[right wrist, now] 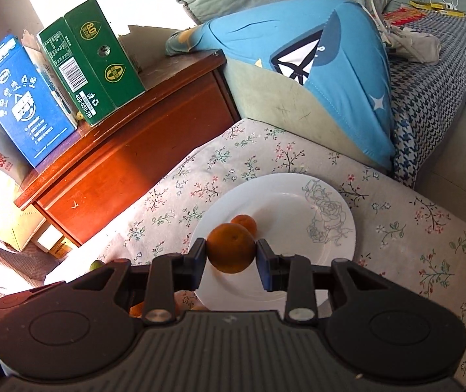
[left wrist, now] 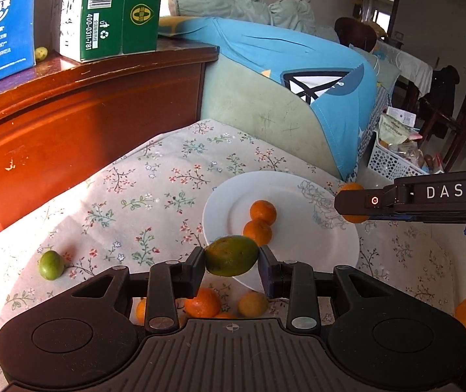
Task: Organize fruits
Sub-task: 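Lower both held fruits onto the white plate and open both tools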
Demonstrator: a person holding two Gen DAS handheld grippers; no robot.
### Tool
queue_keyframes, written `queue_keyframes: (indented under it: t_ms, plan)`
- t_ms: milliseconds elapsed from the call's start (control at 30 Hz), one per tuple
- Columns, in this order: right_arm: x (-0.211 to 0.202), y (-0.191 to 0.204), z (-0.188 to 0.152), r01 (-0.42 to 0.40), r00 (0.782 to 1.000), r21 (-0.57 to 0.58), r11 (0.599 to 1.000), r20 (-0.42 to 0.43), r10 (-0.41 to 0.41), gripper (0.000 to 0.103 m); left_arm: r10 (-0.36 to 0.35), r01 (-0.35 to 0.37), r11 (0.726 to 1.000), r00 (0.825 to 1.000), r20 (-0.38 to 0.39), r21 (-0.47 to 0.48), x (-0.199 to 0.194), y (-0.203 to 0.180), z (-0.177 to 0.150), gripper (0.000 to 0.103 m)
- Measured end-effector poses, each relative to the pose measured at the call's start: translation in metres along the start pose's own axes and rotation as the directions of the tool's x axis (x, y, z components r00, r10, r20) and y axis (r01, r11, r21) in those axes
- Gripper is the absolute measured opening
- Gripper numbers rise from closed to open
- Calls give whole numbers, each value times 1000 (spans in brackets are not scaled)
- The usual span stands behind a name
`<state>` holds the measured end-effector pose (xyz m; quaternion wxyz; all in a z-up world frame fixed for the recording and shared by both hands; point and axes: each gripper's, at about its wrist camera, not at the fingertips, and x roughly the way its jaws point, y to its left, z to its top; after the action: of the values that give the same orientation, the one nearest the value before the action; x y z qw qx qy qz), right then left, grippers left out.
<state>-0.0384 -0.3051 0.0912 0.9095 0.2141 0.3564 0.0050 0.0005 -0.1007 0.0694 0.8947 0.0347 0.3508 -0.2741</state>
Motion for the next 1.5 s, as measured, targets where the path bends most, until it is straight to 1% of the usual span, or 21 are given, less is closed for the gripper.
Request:
queue_keyframes:
  t_ms: [200, 367, 533, 733, 1133, 1267, 1300, 1333, 1467, 1500]
  plan:
    - [13, -15, 14, 26, 1000, 18, 999, 5, -26, 33, -46, 47, 998, 999, -19, 47, 24, -18, 8, 32]
    - [29, -27, 19, 32, 999, 32, 999, -19, -31, 33, -79, 82, 995, 996, -42, 61, 45, -29, 11, 32]
    - [45, -33, 22, 41, 998, 30, 999, -42, -40, 33, -91, 95, 993, 994, -53, 74, 61, -37, 13, 32]
    - [62, -43, 23, 57, 997, 54, 997, -60, -54, 33, -101, 107, 991, 992, -71, 83, 76, -45, 12, 32]
    - [85, -58, 23, 78, 991, 95, 992, -112, -68, 33, -109, 116, 990, 991, -80, 81, 91, -51, 13, 33]
    - [88, -60, 22, 86, 991, 102, 991, -113, -75, 33, -105, 110, 991, 992, -65, 77, 89, -51, 14, 34]
    - [88, -61, 22, 85, 991, 108, 991, -113, -73, 34, -104, 109, 991, 993, -63, 75, 88, -51, 14, 35]
    - [88, -61, 22, 80, 992, 115, 990, -110, -67, 36, -102, 107, 992, 993, -62, 71, 87, -50, 15, 35]
    - [84, -60, 26, 69, 994, 122, 990, -87, -59, 36, -92, 95, 994, 994, -57, 53, 84, -47, 19, 36]
    - [83, -60, 27, 67, 995, 126, 990, -79, -57, 37, -90, 93, 995, 994, -54, 48, 82, -46, 20, 41]
